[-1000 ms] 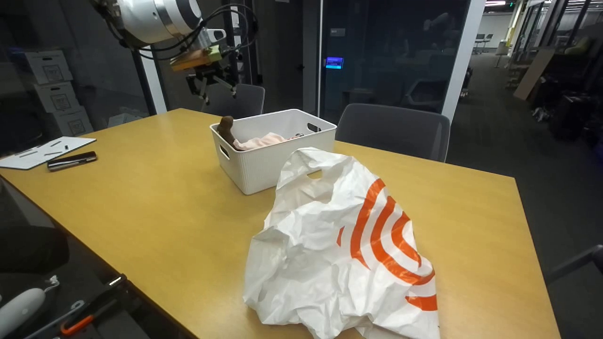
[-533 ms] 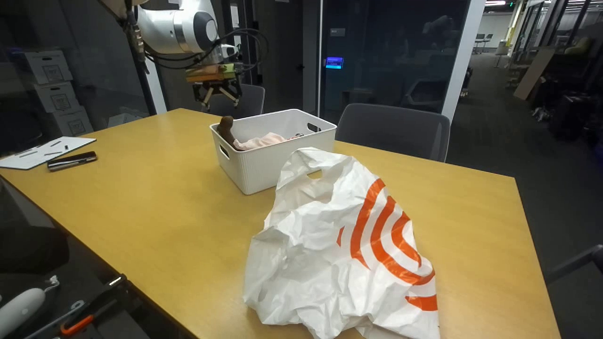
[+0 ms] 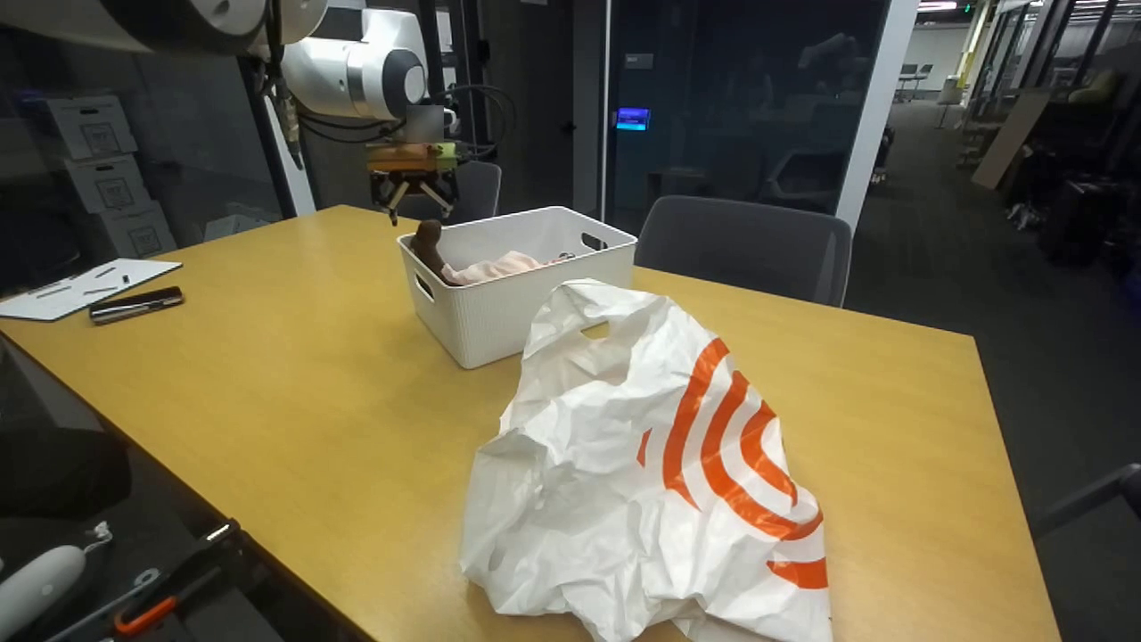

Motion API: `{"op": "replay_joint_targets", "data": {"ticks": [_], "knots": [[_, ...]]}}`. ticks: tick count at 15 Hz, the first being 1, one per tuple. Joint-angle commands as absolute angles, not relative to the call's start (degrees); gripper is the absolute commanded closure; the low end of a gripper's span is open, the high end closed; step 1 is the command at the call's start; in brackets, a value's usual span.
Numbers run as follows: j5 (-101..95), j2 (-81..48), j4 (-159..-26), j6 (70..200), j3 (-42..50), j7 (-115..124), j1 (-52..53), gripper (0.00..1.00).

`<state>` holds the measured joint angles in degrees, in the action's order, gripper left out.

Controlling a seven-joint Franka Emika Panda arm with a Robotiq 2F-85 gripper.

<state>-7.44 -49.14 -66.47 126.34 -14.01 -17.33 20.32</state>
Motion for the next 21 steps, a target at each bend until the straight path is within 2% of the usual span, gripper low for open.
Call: {"op": "replay_joint_targets", "data": {"ticks": [1, 6, 9, 10, 14, 20, 21], "knots": [[-5.78, -51.51, -61.09, 122.85, -15.33, -21.84, 19.63, 0.00], [-6.06, -51.73, -60.33, 120.61, -16.32, -24.07, 18.69, 0.00], [-6.24, -52.47, -58.02, 115.04, -14.76, -22.58, 19.89, 0.00], [-7.20, -50.50, -62.62, 118.54, -15.26, -22.20, 19.12, 0.00], [-7.20, -51.02, -61.62, 116.82, -15.18, -22.19, 19.24, 0.00], [-8.76, -54.82, -58.80, 121.20, -14.06, -22.12, 20.16, 0.00], [-9.02, -55.33, -58.14, 121.65, -13.93, -22.20, 20.34, 0.25]]}}
